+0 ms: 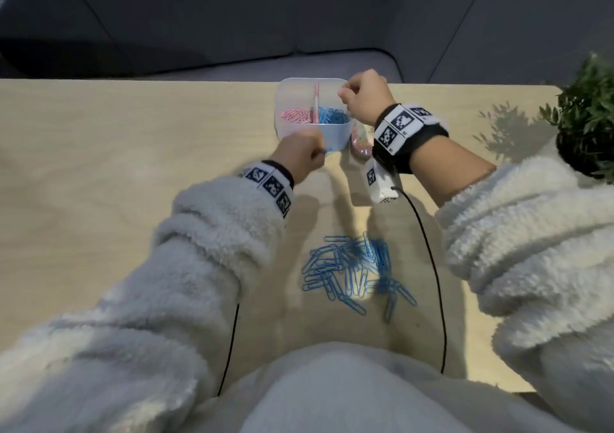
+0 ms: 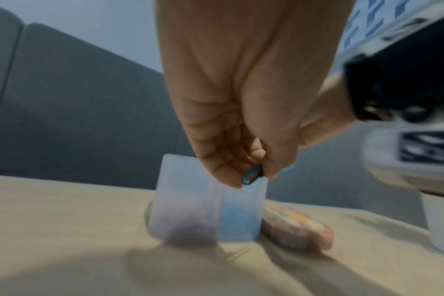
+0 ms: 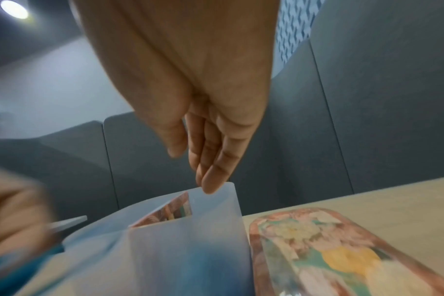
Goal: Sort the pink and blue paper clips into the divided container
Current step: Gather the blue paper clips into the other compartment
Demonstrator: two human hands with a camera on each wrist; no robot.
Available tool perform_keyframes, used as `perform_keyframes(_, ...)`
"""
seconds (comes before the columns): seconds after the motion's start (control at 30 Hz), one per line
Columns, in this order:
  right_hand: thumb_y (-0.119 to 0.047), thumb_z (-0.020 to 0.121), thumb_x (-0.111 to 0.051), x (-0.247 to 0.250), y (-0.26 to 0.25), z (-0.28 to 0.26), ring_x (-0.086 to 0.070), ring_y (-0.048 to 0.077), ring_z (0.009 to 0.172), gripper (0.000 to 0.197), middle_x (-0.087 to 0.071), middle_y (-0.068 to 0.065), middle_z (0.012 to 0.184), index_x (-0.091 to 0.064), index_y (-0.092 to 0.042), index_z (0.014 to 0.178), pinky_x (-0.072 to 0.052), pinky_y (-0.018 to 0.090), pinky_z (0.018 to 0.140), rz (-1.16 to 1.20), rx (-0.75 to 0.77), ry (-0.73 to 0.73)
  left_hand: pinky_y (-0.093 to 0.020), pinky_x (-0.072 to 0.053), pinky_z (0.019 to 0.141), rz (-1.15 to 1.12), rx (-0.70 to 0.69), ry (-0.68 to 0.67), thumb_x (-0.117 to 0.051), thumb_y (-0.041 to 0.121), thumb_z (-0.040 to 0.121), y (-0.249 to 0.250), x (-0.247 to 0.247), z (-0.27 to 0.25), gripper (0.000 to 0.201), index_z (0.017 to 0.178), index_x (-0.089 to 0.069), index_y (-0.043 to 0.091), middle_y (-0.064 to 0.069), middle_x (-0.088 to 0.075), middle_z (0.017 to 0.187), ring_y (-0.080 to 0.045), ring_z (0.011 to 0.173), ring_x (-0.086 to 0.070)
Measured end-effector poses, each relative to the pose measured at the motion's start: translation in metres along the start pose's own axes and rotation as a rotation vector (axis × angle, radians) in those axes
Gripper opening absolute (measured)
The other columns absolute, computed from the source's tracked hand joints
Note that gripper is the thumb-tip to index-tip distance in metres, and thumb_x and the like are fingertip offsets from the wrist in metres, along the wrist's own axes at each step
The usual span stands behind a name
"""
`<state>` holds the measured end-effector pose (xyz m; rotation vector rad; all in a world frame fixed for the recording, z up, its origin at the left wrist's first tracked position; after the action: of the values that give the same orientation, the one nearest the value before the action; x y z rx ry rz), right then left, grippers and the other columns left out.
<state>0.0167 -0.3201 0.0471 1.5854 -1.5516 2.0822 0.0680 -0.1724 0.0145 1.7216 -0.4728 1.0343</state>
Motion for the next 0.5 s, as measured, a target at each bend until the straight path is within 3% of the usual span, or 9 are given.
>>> perform_keyframes(0.1,-0.015,0.089,-0.050,0.006,0.012,-0.025,-0.064,0.030,0.088,0.024,-0.070,0.020,0.091,-0.067,0.002,0.086,-0.045,0.028,0.078,0.093,0.051,0.061,-0.030,-0.042,0.078,-0.059,0.047,0.089,-0.050,0.004,0.081,0.012,0.015,0.035,0.017,0.095,-0.059,0.006,-0.012,-0.060,0.088,-0.025,0.086,-0.055)
perform_keyframes(0.23,-0.007,0.085,-0.052,0.009,0.041,-0.076,-0.057,0.016,0.072,0.017,-0.068,0.012,0.084,-0.067,-0.001,0.088,-0.045,0.016,0.068,0.148,0.021,0.068,-0.032,-0.045,0.086,0.081,0.053,0.126,-0.050,0.006,0.083,0.013,0.019,0.067,0.022,0.100,-0.063,0.011,-0.012,-0.064,0.108,-0.030,0.101,-0.058)
perform_keyframes(0.37,-0.008,0.086,-0.055,0.002,0.075,-0.117,-0.061,0.019,0.077,0.013,-0.071,0.010,0.086,-0.068,-0.003,0.086,-0.046,0.027,0.074,0.133,-0.022,0.058,-0.036,-0.044,0.083,0.232,0.037,0.075,-0.047,0.002,0.085,0.011,0.010,0.080,0.024,0.102,-0.064,0.007,-0.018,-0.064,0.108,-0.036,0.103,-0.057)
perform_keyframes(0.43,-0.007,0.086,-0.055,-0.001,0.089,-0.136,-0.058,0.006,0.068,0.014,-0.067,-0.006,0.075,-0.066,-0.012,0.079,-0.042,0.017,0.069,0.154,-0.058,0.037,-0.037,-0.042,0.075,0.270,0.031,0.054,-0.047,0.001,0.086,0.013,0.009,0.081,0.020,0.094,-0.065,0.004,-0.021,-0.064,0.098,-0.039,0.098,-0.058)
perform_keyframes(0.5,-0.008,0.087,-0.055,-0.003,0.102,-0.156,-0.054,-0.006,0.062,0.023,-0.058,-0.019,0.068,-0.060,-0.024,0.072,-0.037,0.006,0.062,0.120,-0.090,-0.013,-0.040,-0.044,0.079,0.271,0.011,0.049,-0.045,0.004,0.089,0.017,0.012,0.075,0.021,0.098,-0.064,0.002,-0.022,-0.063,0.102,-0.039,0.101,-0.057)
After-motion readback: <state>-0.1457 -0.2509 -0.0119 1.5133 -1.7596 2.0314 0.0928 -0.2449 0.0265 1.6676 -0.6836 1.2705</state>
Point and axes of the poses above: each hand's wrist, its own z-axis towards the middle knuckle, its own x-axis out of the back of the hand, y = z × x, the point moved 2 cm from there along z, towards the middle knuckle
